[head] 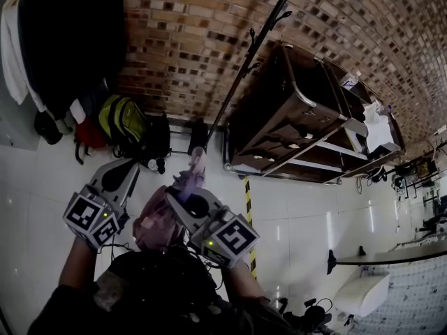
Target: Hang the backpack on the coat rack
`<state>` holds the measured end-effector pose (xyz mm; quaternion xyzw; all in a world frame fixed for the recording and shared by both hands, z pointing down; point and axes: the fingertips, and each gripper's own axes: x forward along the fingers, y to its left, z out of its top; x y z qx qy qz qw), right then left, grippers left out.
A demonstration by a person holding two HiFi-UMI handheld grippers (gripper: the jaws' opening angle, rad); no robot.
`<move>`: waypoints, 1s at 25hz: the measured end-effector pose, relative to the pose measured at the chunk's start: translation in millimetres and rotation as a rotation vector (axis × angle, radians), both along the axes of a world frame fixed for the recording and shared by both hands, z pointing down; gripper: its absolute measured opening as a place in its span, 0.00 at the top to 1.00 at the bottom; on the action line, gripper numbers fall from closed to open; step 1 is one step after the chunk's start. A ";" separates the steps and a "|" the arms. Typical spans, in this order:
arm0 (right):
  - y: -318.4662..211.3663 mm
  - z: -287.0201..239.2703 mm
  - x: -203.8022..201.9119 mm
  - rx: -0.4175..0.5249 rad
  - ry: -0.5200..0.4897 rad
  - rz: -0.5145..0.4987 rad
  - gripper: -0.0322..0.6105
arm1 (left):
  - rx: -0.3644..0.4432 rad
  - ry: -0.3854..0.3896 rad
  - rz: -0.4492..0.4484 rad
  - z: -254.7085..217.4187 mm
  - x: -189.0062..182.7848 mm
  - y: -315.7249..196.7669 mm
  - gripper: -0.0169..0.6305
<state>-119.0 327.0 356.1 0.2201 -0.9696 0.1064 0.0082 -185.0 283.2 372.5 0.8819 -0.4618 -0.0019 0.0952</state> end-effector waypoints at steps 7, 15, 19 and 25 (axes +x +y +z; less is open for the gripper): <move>-55.3 -3.0 55.1 0.038 0.007 0.007 0.89 | -0.003 -0.025 -0.013 4.5 48.4 -57.0 0.95; -120.7 11.2 116.6 0.030 0.036 0.034 0.89 | 0.006 -0.034 -0.020 8.4 101.8 -116.0 0.95; -153.3 22.2 135.9 0.027 0.051 0.042 0.89 | 0.019 -0.039 -0.037 7.5 117.6 -138.9 0.95; -196.4 28.9 151.3 0.048 0.051 0.089 0.89 | 0.002 -0.046 -0.009 11.3 137.8 -163.4 0.95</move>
